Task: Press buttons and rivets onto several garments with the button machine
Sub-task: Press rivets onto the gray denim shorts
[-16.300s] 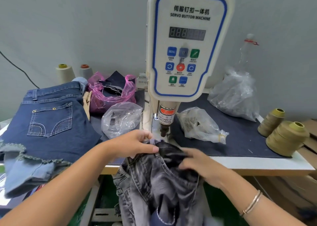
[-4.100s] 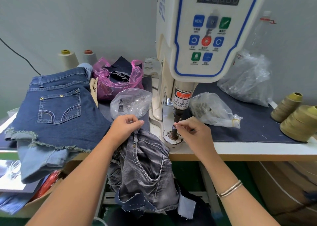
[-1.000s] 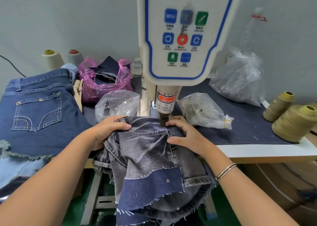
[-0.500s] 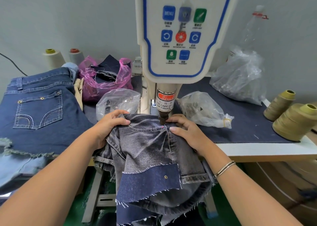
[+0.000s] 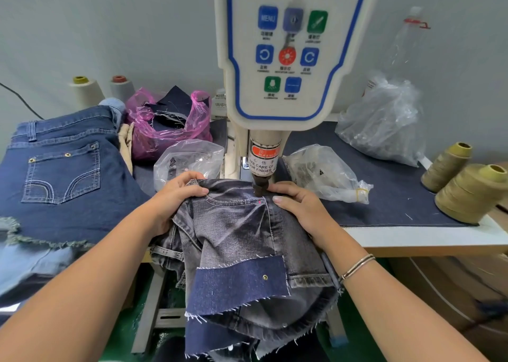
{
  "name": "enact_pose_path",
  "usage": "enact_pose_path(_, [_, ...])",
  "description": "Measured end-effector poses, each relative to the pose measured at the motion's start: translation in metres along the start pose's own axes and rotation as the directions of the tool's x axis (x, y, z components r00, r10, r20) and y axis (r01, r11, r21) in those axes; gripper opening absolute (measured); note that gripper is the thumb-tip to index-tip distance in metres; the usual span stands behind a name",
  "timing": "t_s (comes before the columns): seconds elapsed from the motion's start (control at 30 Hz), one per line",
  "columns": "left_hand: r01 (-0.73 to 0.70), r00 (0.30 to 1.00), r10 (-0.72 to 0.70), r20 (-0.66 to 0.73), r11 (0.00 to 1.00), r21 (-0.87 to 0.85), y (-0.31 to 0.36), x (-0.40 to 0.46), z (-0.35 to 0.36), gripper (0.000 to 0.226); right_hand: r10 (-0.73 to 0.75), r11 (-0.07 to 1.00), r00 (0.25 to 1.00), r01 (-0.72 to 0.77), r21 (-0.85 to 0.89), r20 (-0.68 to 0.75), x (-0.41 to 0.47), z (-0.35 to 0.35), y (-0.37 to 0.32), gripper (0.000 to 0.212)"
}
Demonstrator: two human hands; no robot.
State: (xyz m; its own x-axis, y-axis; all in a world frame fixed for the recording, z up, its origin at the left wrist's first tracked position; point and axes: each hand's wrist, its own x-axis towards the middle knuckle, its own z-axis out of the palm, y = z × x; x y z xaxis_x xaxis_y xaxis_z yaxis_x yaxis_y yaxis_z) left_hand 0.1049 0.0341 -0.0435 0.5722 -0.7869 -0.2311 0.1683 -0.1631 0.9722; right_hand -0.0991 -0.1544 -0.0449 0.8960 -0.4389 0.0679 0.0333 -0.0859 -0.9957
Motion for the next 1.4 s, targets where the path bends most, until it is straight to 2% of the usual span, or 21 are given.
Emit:
enact_pose_path(0.1, [0.000, 1.000, 0.000, -0.013, 1.000, -0.002, -0.001, 0.000, 0.000, 0.024, 0.010, 1.000, 1.000, -0.010, 0.019, -0.008, 0.000, 0.001, 0.000, 0.037])
enact_pose_path(0.37, [-0.008, 1.000, 0.009, 0.014, 1.000, -0.012, -0.002, 0.001, 0.000, 0.030, 0.016, 1.000, 1.000, -0.016, 0.015, -0.004, 0.000, 0.000, 0.000, 0.037])
enact_pose_path(0.7, [0.006, 1.000, -0.004, 0.024, 0.998, -0.058, -0.002, 0.002, -0.001, 0.026, 0.004, 0.999, 1.000, -0.004, 0.041, -0.002, -0.001, 0.001, -0.001, 0.034])
enact_pose_path(1.0, [-0.018, 0.999, 0.019, 0.026, 1.000, -0.022, -0.003, -0.001, -0.001, 0.025, 0.022, 0.999, 0.999, -0.023, 0.035, 0.032, -0.004, -0.002, -0.001, 0.032])
enact_pose_path(1.2, [-0.044, 0.997, 0.041, 0.059, 0.997, 0.058, -0.002, -0.009, 0.005, 0.034, -0.003, 0.989, 0.997, -0.009, 0.148, 0.081, -0.009, -0.002, -0.001, 0.035])
enact_pose_path(1.27, [-0.064, 0.991, 0.052, 0.123, 0.993, 0.097, 0.000, -0.013, 0.008, 0.034, -0.002, 0.994, 0.993, -0.010, 0.108, 0.119, -0.015, -0.001, -0.002, 0.035])
enact_pose_path(1.33, [-0.064, 0.988, 0.041, 0.150, 0.986, 0.151, 0.003, -0.017, 0.013, 0.029, -0.002, 1.000, 0.985, 0.006, -0.025, 0.170, -0.023, -0.001, -0.005, 0.033])
enact_pose_path(1.4, [-0.051, 0.989, 0.024, 0.146, 0.982, 0.182, 0.005, -0.019, 0.015, 0.031, -0.049, 0.982, 0.990, 0.072, -0.175, 0.131, -0.029, -0.005, -0.013, 0.030])
